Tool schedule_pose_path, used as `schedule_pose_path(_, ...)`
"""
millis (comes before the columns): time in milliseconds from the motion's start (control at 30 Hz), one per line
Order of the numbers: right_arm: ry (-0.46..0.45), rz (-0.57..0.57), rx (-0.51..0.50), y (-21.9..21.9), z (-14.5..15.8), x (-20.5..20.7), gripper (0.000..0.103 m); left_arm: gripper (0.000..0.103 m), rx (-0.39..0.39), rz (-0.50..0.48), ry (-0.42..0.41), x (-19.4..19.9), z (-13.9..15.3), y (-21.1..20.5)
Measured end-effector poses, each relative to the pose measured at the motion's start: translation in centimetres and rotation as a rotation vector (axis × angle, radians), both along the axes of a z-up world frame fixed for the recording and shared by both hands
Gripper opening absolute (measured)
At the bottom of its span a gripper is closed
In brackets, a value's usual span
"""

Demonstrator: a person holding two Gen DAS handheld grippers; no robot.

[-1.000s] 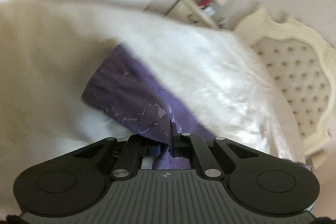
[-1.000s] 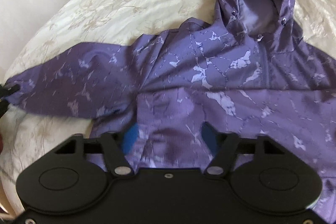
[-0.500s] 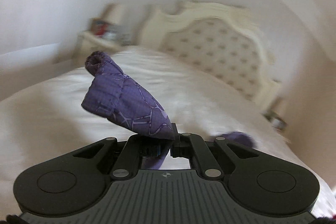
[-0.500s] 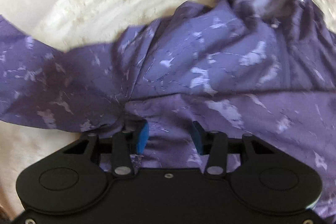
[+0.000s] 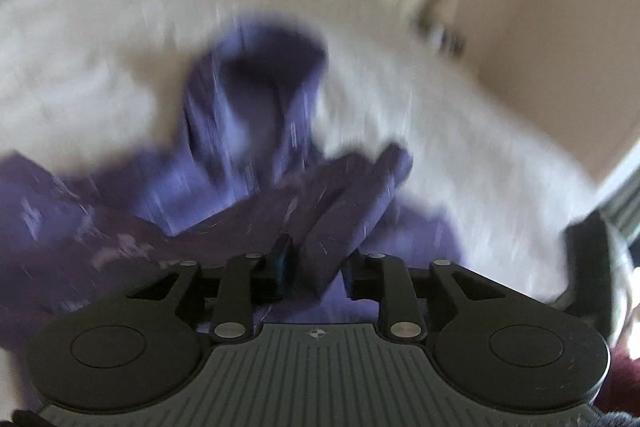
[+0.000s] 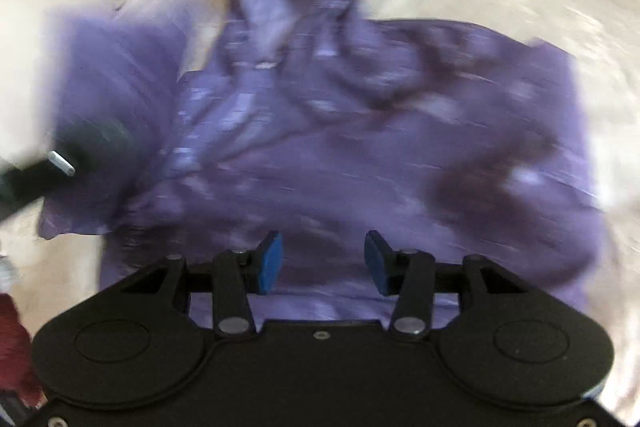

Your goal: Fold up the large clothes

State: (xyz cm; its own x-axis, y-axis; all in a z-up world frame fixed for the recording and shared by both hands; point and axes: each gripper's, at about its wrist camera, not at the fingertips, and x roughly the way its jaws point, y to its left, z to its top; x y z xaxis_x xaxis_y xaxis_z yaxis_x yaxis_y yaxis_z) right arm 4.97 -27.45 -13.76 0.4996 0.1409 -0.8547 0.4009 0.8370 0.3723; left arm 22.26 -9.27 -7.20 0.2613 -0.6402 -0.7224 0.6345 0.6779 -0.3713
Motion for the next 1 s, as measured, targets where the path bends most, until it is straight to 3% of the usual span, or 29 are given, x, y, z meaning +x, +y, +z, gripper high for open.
schedule_pose_path(67, 0.017, -0.026, -0.003, -1.6, -0.2, -1.2, 0.056, 0.031, 0.033, -0.035, 0.053, -0.5, -1.5, -0.9)
schedule_pose_path(133, 0.023, -0.046, -0.003, -2.9, -0.3, -2.3, 0.056, 0.034, 0.014, -0.06, 0.04, -2.1, -1.5, -0.3)
schedule_pose_path(233, 0.015, -0.084, 0.006, -4.1, -0.3, -3.1, 0.056, 0.048, -0.01, -0.116, 0.017, -3.8, -0.3, 0.7)
schedule_pose_path(400, -0.062, -0.157, 0.097, -4.8, 0.1, -3.4, 0.059, 0.049, 0.011, -0.142, 0.002, -5.7, 0.4, 3.4)
schedule_pose_path(567, -0.099, -0.096, 0.22, -2.9, -0.9, -1.3, 0.063, 0.049, 0.066, 0.006, 0.016, -4.5, 0.6, 8.2)
schedule_pose_path(733, -0.02, -0.039, 0.216, -0.1, -3.5, 2.1, 0.068, 0.049, 0.106, 0.129, 0.027, -2.7, 0.8, 11.9)
schedule_pose_path(767, -0.012, -0.04, 0.21, 0.2, -3.8, 2.3, 0.066, 0.049, 0.116, 0.142, 0.021, -2.5, 0.7, 12.4)
schedule_pose_path(833, 0.005, -0.049, 0.189, 0.6, -3.5, 2.7, 0.024, 0.049, 0.136, 0.16, 0.019, -2.4, 0.6, 13.3)
schedule_pose_path(900, -0.019, -0.005, 0.21, 1.0, -2.0, 2.9, 0.017, 0.049, 0.166, 0.172, 0.021, -2.3, -0.2, 13.8)
schedule_pose_path(1000, -0.139, 0.129, 0.181, 2.0, 3.4, 3.2, 0.016, 0.049, 0.214, 0.173, 0.014, -2.1, -1.6, 14.0)
